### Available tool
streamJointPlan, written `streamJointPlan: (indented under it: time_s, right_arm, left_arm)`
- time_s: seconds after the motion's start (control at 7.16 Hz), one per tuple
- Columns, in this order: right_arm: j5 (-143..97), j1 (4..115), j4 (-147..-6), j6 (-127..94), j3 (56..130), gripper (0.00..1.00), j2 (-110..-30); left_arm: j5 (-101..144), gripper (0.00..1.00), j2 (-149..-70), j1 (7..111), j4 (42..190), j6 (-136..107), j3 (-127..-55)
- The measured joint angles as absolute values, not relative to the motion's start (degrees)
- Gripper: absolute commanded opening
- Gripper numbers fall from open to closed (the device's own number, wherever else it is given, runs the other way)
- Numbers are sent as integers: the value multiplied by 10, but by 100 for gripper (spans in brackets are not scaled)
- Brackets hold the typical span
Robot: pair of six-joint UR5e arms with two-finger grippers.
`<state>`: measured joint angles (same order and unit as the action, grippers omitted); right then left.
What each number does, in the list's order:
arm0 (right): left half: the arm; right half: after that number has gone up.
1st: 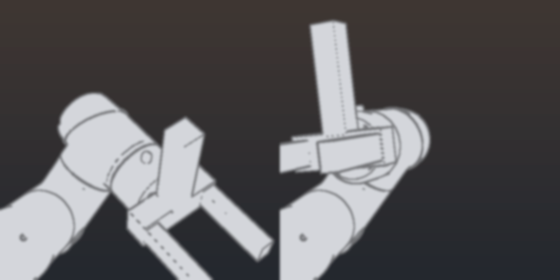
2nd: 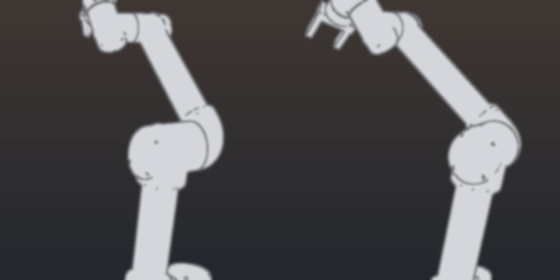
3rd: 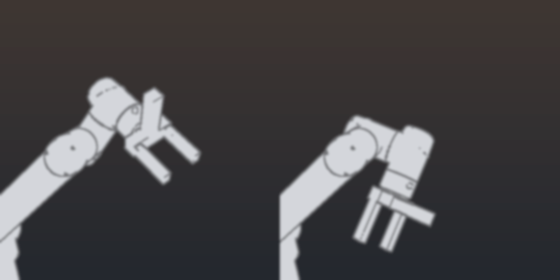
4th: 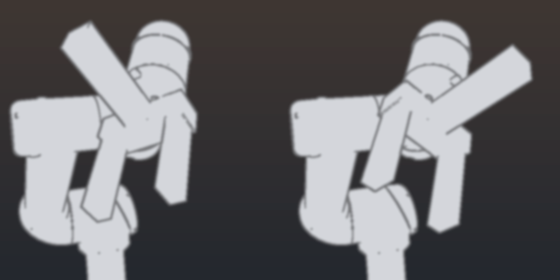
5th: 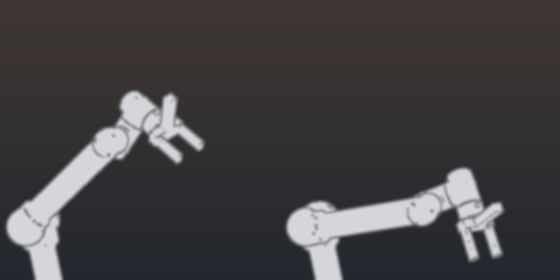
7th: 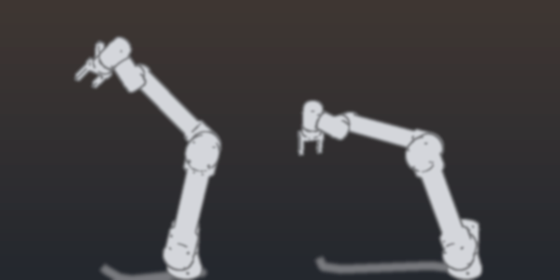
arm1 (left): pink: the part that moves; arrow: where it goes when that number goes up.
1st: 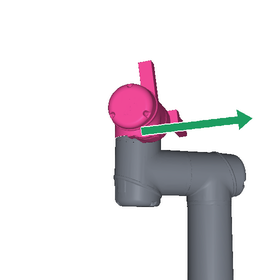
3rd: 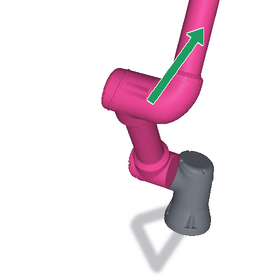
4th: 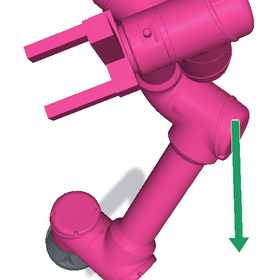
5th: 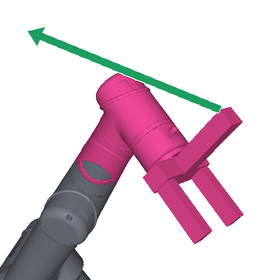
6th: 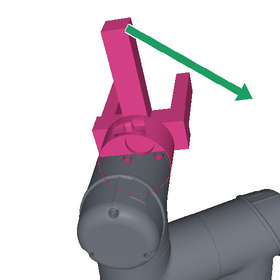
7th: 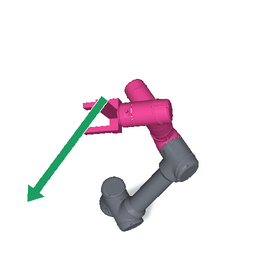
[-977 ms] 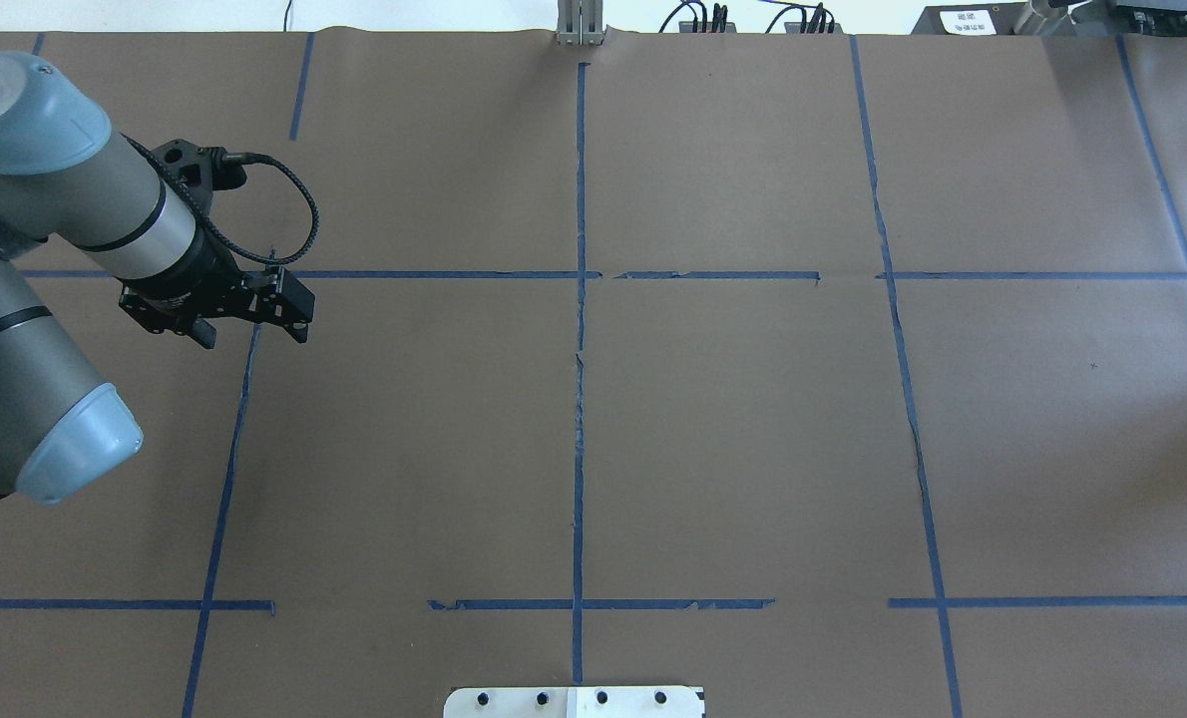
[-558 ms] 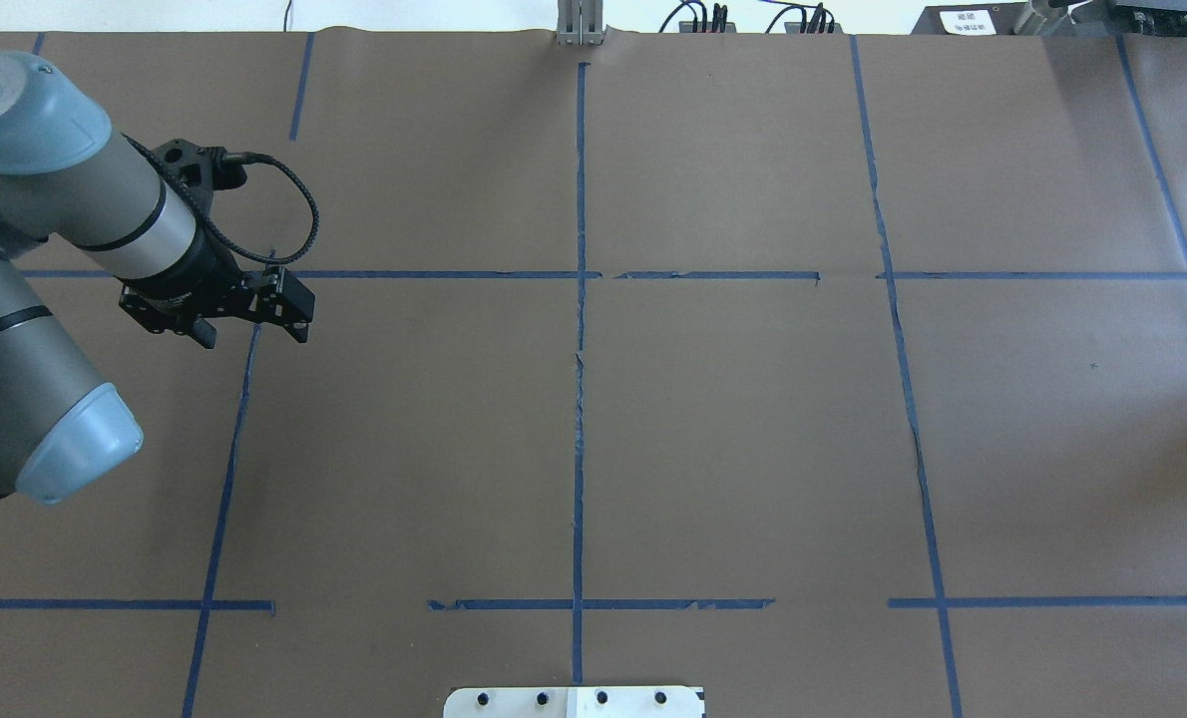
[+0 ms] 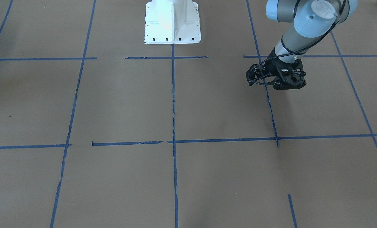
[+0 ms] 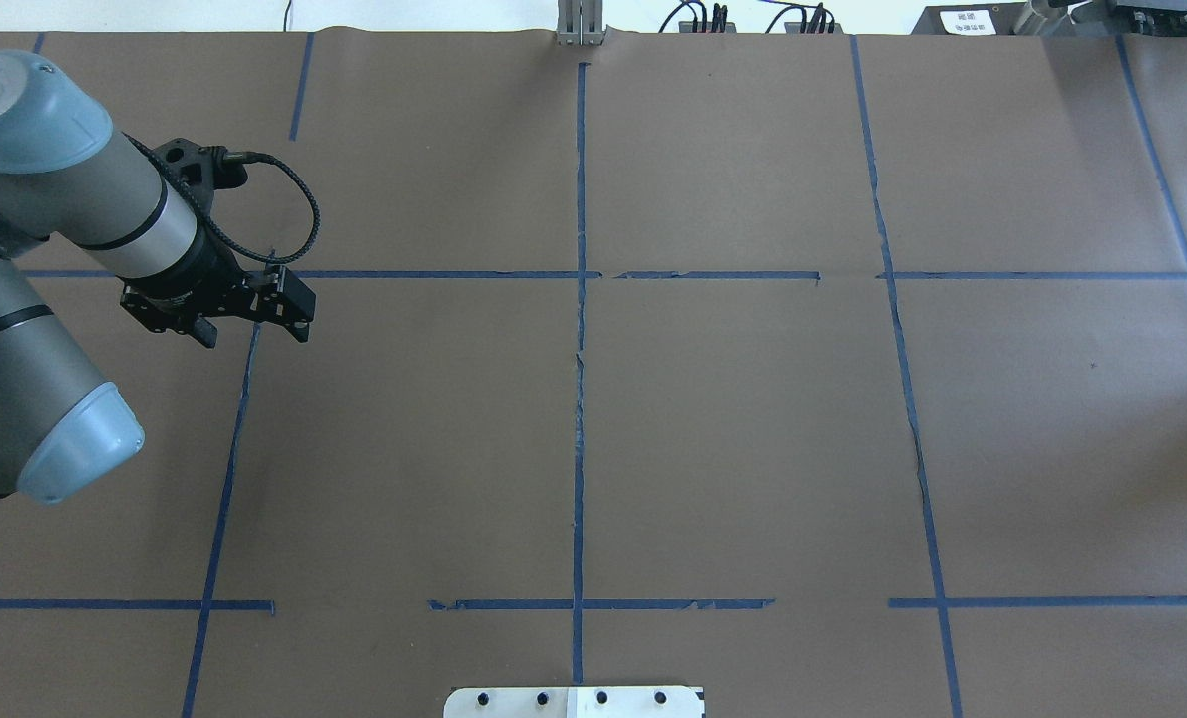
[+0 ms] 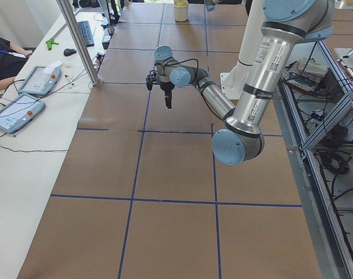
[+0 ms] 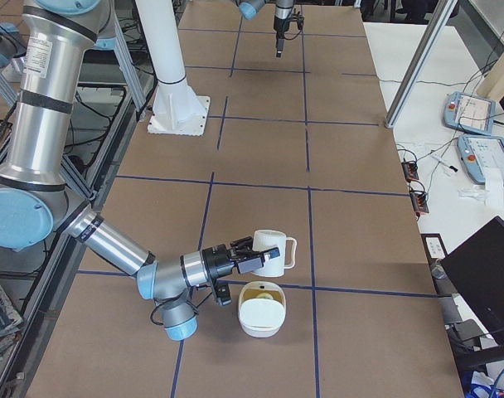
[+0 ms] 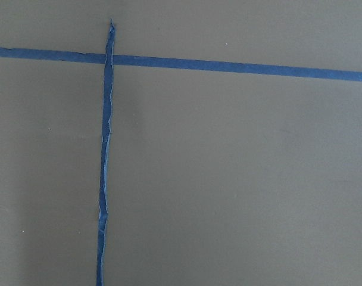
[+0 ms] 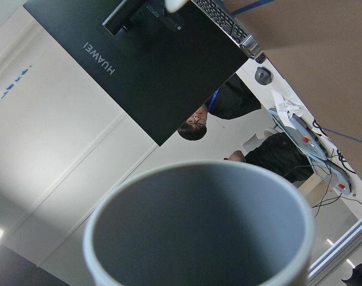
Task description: Left arm hands cup to right arm to dump lemon
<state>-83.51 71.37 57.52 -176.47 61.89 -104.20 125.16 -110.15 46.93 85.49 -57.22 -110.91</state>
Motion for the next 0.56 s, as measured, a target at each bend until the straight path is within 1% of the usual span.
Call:
streamJointPlan:
  time_s: [0.56]
  right_arm:
    - [-838,714,573,-1754,619,14,-1040]
  left_arm:
    - [1252,100,-1103,469,854,-572,-1109]
